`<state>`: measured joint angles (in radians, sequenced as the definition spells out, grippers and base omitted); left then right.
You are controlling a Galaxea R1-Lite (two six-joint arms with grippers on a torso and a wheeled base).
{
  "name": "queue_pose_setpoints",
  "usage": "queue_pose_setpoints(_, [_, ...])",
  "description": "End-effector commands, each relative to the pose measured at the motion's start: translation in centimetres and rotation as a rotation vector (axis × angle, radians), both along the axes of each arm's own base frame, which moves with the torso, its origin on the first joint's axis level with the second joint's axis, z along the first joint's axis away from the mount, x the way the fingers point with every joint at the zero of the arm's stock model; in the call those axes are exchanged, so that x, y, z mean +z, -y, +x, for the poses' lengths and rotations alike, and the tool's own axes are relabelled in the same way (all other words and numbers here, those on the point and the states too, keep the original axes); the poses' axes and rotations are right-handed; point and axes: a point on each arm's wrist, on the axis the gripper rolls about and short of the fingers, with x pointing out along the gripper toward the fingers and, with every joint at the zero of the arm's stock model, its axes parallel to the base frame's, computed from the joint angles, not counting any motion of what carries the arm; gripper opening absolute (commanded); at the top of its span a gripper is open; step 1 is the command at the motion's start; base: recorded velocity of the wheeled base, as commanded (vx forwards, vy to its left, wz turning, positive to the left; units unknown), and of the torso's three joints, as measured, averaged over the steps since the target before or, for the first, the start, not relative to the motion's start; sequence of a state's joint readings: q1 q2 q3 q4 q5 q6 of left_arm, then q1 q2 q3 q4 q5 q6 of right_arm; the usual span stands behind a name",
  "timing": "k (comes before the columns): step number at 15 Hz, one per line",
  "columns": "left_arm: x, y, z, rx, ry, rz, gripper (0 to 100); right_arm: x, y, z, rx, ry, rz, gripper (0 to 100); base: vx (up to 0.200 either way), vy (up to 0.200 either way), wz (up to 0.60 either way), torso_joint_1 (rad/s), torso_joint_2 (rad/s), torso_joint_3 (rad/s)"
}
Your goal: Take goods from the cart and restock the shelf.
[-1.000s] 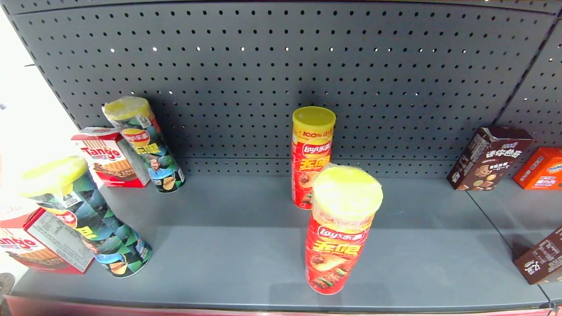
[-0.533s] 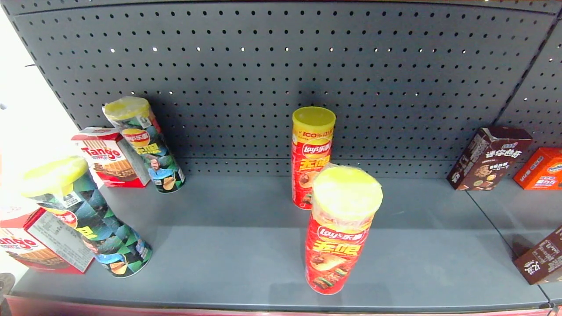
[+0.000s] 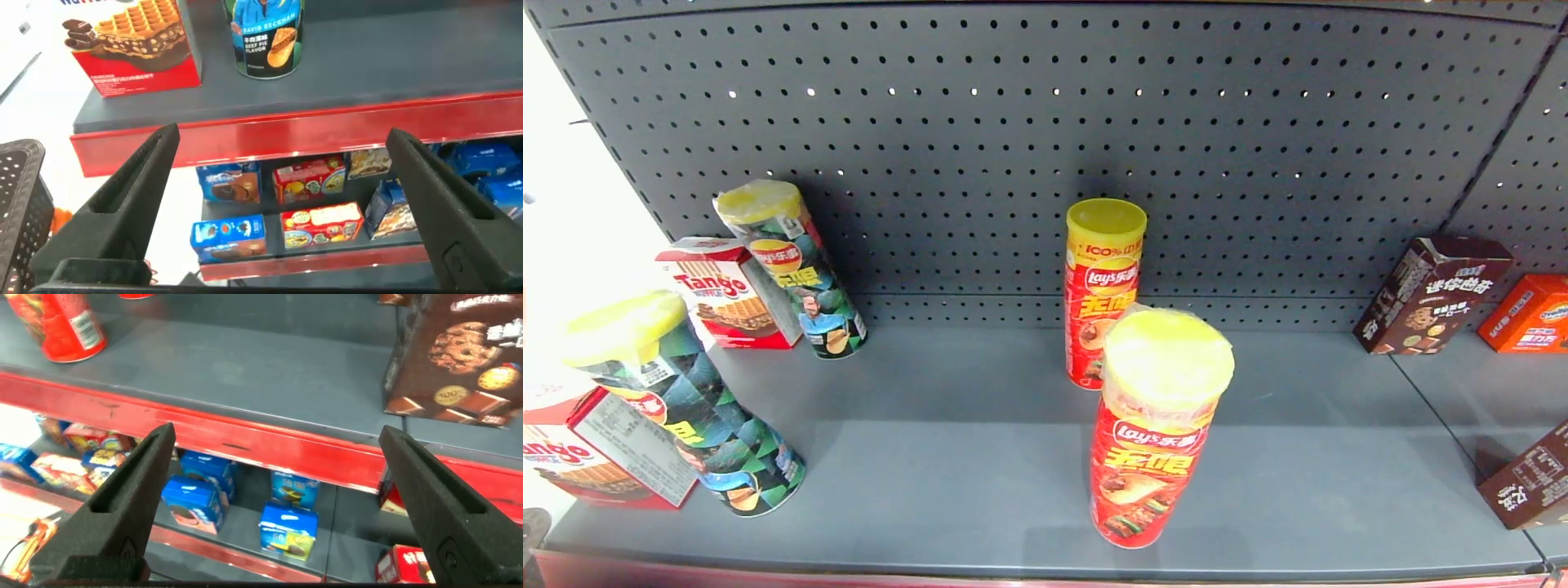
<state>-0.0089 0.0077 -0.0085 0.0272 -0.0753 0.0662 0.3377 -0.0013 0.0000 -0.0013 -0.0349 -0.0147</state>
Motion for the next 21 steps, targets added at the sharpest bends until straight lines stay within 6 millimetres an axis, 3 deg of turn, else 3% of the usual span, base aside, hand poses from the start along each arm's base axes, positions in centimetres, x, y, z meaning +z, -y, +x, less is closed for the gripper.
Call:
queue_pose_setpoints(1, [0.0, 0.0, 0.1, 0.0, -0.009, 0.0, 100, 0.0, 0.0, 0.0, 0.047, 0.001, -0.007, 100, 0.0, 0.0, 0.0, 0.0, 0.0, 0.0])
queue_pose_setpoints(9, [0.1, 0.0, 0.6, -0.003, -0.076, 0.004, 100, 0.2, 0.0, 0.0, -0.073, 0.018, -0.011, 100, 0.0, 0.0, 0.0, 0.0, 0.0, 0.0])
queue_pose_setpoints(10, [0.1, 0.0, 0.6, -0.005, -0.073, 0.004, 100, 2.3, 0.2, -0.5, -0.118, 0.085, 0.041, 100, 0.0, 0.0, 0.0, 0.0, 0.0, 0.0])
queue_pose_setpoints(11, [0.1, 0.0, 0.5, -0.019, -0.065, 0.004, 100, 14.6, -0.4, 2.1, -0.205, 0.024, 0.354, 100, 0.0, 0.0, 0.0, 0.0, 0.0, 0.0])
queue_pose_setpoints(12, [0.1, 0.0, 0.5, -0.029, -0.064, 0.004, 100, 16.0, -0.5, 2.3, -0.166, 0.028, 0.363, 100, 0.0, 0.0, 0.0, 0.0, 0.0, 0.0])
queue_pose_setpoints(13, [0.1, -0.1, 0.5, -0.043, -0.064, 0.005, 100, 17.0, -0.7, 2.3, -0.08, 0.071, 0.189, 100, 0.0, 0.0, 0.0, 0.0, 0.0, 0.0])
queue_pose_setpoints(17, [0.1, -0.1, 0.5, -0.052, -0.069, 0.003, 100, 17.0, -2.0, 5.5, 0.021, -0.02, 0.023, 100, 0.0, 0.0, 0.0, 0.0, 0.0, 0.0])
queue_pose_setpoints(21, [0.2, -0.1, 0.6, -0.045, -0.05, 0.0, 100, 17.0, -4.5, 10.5, 0.161, -0.121, -0.071, 100, 0.0, 0.0, 0.0, 0.0, 0.0, 0.0])
